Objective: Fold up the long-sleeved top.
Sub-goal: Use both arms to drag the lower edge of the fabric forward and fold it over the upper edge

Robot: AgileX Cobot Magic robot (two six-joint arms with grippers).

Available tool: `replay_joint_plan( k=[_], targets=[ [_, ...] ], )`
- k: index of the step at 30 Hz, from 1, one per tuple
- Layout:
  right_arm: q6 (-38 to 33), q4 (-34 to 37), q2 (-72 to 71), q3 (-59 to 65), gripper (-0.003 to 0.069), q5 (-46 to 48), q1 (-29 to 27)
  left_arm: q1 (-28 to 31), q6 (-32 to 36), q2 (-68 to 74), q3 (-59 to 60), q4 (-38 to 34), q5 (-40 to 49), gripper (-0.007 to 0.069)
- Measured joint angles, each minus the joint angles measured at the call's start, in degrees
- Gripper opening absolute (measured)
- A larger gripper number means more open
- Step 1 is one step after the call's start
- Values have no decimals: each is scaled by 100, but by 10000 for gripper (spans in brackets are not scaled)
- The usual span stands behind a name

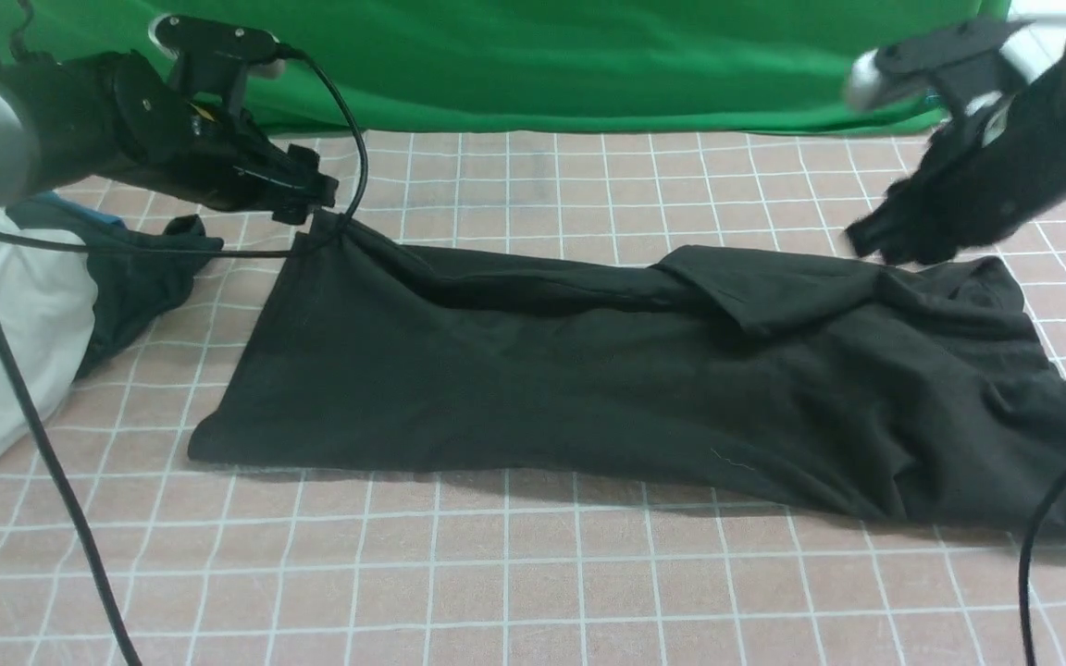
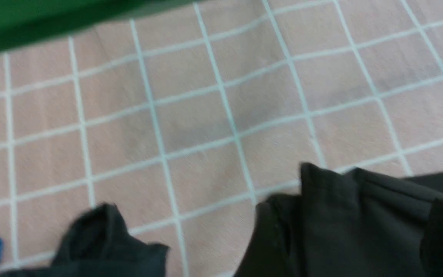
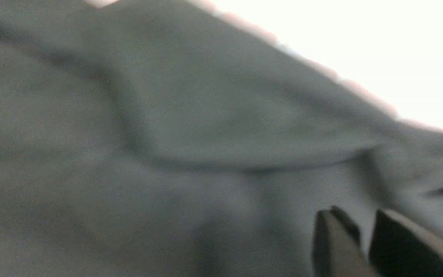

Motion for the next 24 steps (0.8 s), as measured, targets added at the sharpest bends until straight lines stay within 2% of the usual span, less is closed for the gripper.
replay_joint_plan(
  k=[1,3,5,7,9,13,19,24],
  targets=[
    [-109,169,44,98,78,-29,48,-7,0,-77,0,-60,102,482],
    [-392,610,256,336,42,-189,119,-61,12,-239,0,-159,315,412],
    [-603,906,565,427,34,-368,135,-188,18,-410,0,-202,549,280],
    [-802,1108,902,442,33,-567,135,-415,126,-557,-11,-230,875,115],
    [-866,1241,1138,442,33,-823,135,-690,230,-626,-11,-253,1140,39],
    [-883,1374,1224,401,33,-1045,135,-1206,292,-655,-11,-259,1399,17],
    [-920,1465,1270,242,33,-832,135,-1766,331,-655,-4,-259,1657,17],
    [-993,1506,1321,210,33,-1194,135,-2163,451,-661,431,-372,1409,17]
  ],
)
